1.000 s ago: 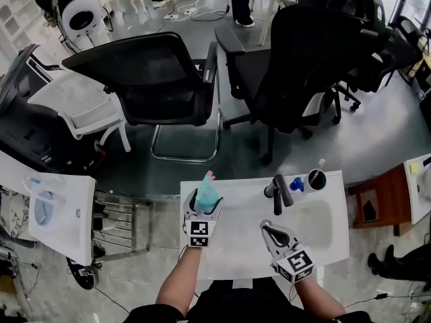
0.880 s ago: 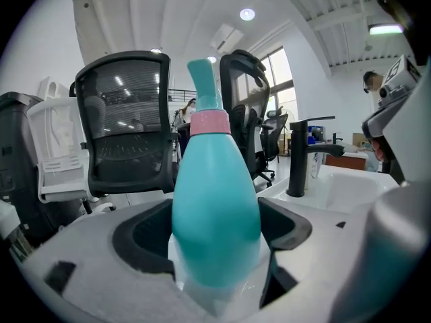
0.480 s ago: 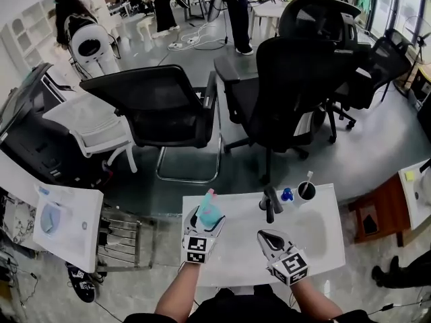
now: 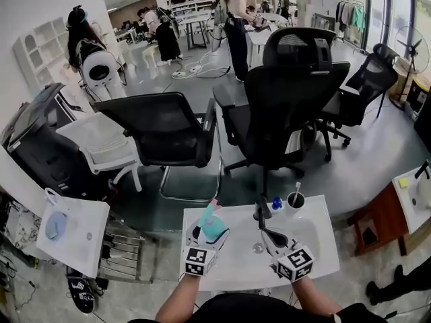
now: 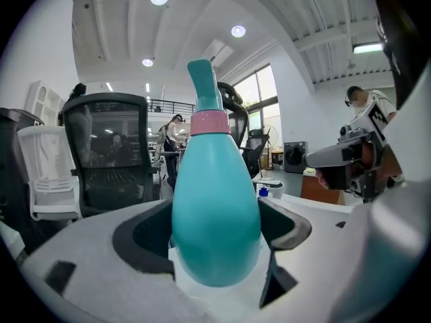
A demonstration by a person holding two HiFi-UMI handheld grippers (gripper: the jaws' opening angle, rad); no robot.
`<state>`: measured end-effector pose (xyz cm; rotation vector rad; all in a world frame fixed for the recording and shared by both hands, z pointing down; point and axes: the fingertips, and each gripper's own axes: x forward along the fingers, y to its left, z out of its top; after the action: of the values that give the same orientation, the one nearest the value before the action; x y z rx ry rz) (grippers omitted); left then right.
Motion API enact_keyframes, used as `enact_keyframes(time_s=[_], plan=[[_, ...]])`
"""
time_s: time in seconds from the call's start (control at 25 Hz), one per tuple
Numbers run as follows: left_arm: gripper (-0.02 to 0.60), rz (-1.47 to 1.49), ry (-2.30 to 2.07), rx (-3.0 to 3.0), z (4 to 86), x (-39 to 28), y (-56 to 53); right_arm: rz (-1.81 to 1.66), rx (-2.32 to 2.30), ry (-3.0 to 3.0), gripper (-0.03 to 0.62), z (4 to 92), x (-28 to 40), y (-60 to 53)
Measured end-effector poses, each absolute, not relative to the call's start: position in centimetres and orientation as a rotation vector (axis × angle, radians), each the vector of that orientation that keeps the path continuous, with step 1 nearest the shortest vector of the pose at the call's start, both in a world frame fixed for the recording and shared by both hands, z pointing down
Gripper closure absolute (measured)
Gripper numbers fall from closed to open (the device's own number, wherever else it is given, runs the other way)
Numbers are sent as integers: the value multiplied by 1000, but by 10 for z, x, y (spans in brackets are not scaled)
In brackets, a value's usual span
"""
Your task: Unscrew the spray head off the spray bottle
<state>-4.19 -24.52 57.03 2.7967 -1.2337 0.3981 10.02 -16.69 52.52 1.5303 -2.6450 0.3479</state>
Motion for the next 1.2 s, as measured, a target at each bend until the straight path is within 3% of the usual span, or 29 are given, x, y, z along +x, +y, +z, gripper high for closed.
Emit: enact_keyframes(time_s=[0.68,1.2], plan=[[175,451,-1192,2883,546,-13,-205,242,1493,-2726,588,477,101,-158],[175,432,-1173,2918,533,-2,-204,150,1299,-2843,588,441,63,-148]])
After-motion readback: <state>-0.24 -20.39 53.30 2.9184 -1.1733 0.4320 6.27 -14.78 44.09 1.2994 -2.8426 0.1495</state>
